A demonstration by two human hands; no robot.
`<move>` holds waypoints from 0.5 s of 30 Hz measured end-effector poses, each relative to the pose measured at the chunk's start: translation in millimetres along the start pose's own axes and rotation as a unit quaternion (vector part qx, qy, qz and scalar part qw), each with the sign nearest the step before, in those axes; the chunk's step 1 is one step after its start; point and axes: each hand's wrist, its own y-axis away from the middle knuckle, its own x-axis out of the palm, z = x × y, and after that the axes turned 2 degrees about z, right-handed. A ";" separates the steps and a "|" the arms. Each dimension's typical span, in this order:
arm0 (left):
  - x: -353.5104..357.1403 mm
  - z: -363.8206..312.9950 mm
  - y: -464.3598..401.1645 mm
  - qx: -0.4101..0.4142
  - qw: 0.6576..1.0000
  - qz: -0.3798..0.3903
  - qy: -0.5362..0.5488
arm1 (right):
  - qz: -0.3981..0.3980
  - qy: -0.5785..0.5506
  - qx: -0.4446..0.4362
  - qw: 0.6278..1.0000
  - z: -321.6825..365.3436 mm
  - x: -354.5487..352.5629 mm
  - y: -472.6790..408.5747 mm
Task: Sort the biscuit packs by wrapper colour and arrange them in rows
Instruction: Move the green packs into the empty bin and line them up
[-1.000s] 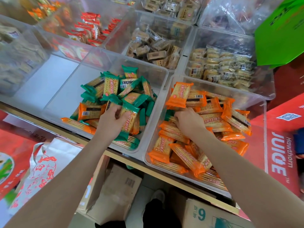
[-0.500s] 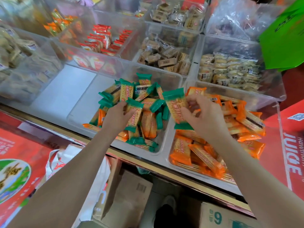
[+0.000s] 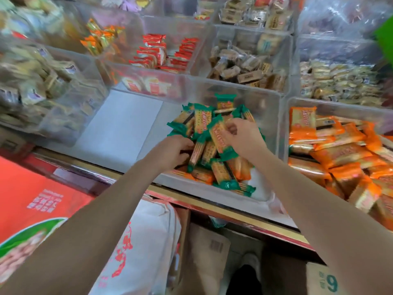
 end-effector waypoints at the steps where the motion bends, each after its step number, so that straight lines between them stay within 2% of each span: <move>1: 0.7 5.9 -0.3 0.009 1.000 -0.005 -0.022 | -0.002 -0.031 0.020 0.999 2.2 2.1 -4.9; 3: 4.2 14.9 -0.8 0.003 0.998 -0.027 -0.064 | 0.014 -0.060 0.048 0.997 4.2 8.4 -11.2; 4: 5.6 17.7 -1.3 -0.017 0.996 -0.039 -0.077 | 0.023 -0.040 0.049 0.998 4.3 11.5 -11.9; 7: 6.5 21.8 -2.8 -0.069 0.994 -0.053 -0.072 | 0.033 0.022 -0.001 0.999 -2.5 18.7 -8.0; 11: 9.4 22.4 -5.9 -0.110 0.993 0.020 -0.040 | 0.089 0.119 -0.086 0.985 -23.2 7.5 2.0; 13: 11.8 22.8 -6.1 -0.140 0.987 0.056 -0.053 | 0.182 0.195 -0.141 0.954 -32.7 -1.2 11.3; 15: 11.2 21.9 -5.5 -0.164 0.983 0.066 -0.051 | 0.283 0.284 -0.198 0.895 -37.0 -6.5 20.5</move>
